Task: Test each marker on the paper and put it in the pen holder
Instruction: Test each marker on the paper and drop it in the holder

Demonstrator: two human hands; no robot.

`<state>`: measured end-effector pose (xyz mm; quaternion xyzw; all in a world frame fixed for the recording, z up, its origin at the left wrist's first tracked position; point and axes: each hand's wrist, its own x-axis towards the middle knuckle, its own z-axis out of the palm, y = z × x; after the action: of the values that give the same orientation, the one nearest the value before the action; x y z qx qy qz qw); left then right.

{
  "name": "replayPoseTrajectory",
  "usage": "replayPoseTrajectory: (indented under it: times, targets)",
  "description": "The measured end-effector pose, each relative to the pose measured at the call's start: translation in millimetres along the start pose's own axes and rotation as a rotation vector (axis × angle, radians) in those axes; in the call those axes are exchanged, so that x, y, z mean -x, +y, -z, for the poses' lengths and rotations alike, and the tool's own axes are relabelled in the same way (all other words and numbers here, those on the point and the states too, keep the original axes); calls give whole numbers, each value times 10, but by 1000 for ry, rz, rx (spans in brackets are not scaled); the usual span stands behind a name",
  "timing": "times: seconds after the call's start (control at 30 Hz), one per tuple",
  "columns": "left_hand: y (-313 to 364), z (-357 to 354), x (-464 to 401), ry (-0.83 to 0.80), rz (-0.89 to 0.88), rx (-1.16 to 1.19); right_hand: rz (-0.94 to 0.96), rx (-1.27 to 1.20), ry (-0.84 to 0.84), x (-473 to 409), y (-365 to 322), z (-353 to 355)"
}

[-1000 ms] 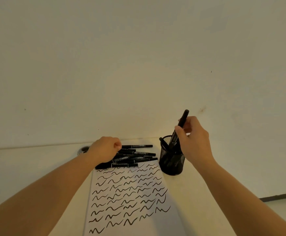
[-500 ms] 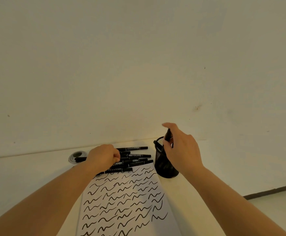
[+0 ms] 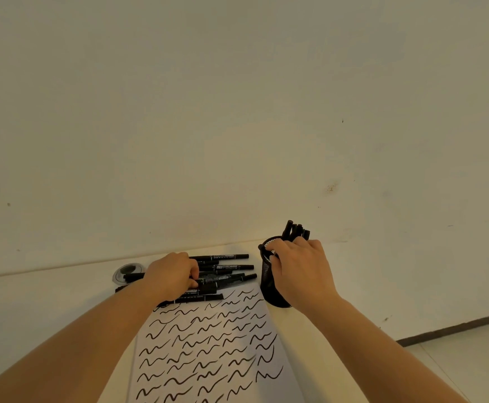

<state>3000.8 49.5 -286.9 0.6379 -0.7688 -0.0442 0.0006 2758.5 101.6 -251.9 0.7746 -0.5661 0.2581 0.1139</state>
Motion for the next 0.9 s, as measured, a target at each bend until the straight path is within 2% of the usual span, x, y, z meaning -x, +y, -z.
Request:
replayPoseTrajectory:
  times: [0.33, 0.47, 0.57, 0.6, 0.67, 0.77, 0.83, 0.9]
  targets:
    - [30, -92, 10, 55, -54, -172, 5, -31, 28, 33, -46, 132]
    - [7, -47, 51, 97, -54, -144, 26, -82, 226, 115, -124, 247]
    - [37, 84, 145, 143, -16, 27, 129, -153, 338, 196, -228, 279]
    - [58, 138, 203, 163, -17, 95, 145, -199, 321, 230, -278, 276]
    - [119, 235, 344, 207, -47, 222, 64, -365, 156, 309, -403, 261]
    - [229, 316, 628, 280, -92, 451, -258, -734, -187, 397, -600, 160]
    - [294, 326, 862, 298, -115, 573, -413, -944, -259, 437, -709, 101]
    - [338, 284, 1081, 282, -140, 635, -447, -1096, -263, 483, -823, 67]
